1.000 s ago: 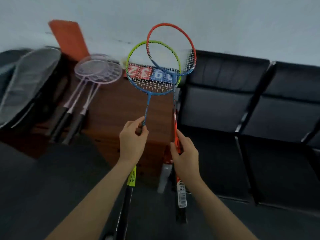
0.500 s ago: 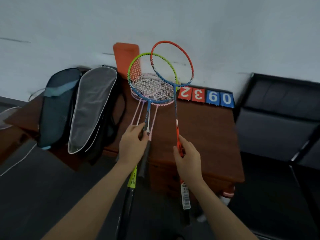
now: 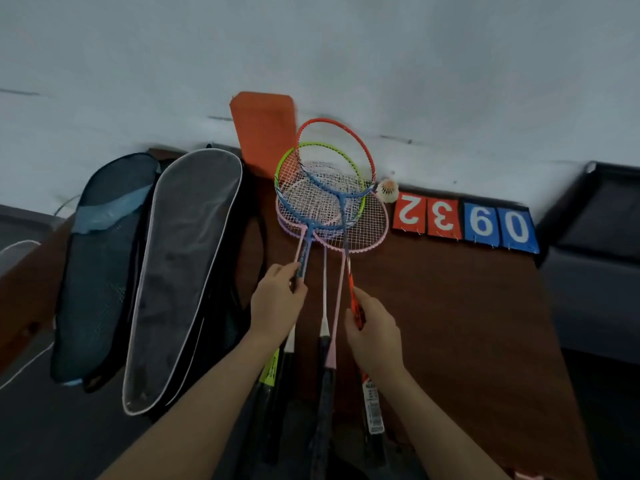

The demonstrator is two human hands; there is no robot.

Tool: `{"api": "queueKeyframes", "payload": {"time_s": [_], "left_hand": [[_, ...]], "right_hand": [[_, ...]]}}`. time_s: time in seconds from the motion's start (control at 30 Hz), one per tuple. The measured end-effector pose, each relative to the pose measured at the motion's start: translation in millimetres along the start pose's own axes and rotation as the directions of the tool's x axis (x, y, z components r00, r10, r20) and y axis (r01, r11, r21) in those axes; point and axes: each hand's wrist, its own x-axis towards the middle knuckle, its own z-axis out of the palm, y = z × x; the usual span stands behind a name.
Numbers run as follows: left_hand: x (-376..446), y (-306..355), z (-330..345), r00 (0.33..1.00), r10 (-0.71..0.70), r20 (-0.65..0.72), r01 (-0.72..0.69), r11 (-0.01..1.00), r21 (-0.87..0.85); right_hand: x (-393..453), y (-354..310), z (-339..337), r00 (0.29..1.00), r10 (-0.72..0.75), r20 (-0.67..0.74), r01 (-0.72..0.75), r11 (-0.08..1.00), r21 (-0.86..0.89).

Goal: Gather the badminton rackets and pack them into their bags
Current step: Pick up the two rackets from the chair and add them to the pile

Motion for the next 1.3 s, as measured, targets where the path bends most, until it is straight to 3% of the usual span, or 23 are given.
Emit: {"api": "queueKeyframes", "payload": {"time_s": [0.43,0.7,0.93,1.17,1.3], "left_hand": [[61,-45,79,0.983,-0.052,0.178,0.057,0.998,-0.022],[64,-82,81,0.928,0.16,0.337,-0.25,0.938,0.242],[52,-92,75,0.882,0.133,0.453,-0.284,0.916,0.285],[51,-89,49,0.895,0.163,0.415,-0.307,0.901,0.308],[50,-96,17,0.912,0.233,0.338,-0.334,0.899,0.282]], "right_hand": [[25,34,32,0.993,0.111,0.05,-0.099,0.977,-0.187],[25,41,62,0.982,0.188,0.009,-0.184,0.969,-0.165],[26,42,82,0.973,0.229,0.015,-0.223,0.96,-0.171],[39,34,73,0.984,0.176,0.0,-0.163,0.911,-0.378],[46,7,79,0.993,0.119,0.002,-0.108,0.91,-0.401]]}}
